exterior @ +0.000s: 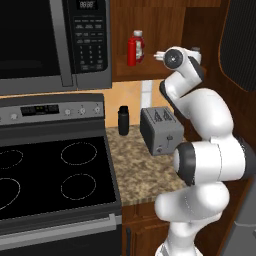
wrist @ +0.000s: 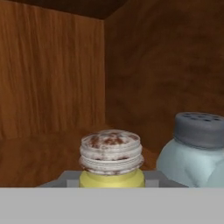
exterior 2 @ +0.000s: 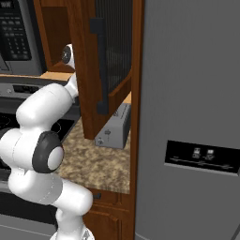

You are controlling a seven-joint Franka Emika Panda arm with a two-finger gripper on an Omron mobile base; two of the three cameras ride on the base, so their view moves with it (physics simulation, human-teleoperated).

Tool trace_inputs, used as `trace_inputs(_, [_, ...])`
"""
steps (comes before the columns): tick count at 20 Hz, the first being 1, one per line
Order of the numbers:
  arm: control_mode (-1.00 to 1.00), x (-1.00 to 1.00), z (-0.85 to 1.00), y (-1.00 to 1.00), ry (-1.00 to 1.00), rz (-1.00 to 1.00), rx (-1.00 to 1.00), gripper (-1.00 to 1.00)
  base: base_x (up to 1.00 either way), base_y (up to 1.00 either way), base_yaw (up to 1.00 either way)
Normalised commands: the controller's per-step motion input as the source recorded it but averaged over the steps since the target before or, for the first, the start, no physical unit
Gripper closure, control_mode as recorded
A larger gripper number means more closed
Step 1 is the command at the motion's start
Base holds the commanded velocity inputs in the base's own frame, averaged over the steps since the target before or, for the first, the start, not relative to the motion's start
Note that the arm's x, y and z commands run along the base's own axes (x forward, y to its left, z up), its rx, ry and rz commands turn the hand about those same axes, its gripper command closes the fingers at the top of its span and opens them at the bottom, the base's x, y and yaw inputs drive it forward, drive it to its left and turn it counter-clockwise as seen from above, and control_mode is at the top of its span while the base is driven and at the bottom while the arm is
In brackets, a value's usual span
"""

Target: Put the shaker and condiment bottle from the counter next to their counterparts in the cabinet.

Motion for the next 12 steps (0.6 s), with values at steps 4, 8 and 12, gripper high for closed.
trace_inputs(4, [-1.0,0.22,-0.27,-0.03,-0.03,0.0,-0.01,1.0,0.0,0.0,0.0])
trace_inputs(8, [-1.0,0.3,-0.28,-0.1,-0.07,0.0,0.0,1.0,0.0,0.0,0.0])
trace_inputs(12, [-1.0,0.26,-0.24,-0.16,-0.07,0.0,0.0,1.0,0.0,0.0,0.0])
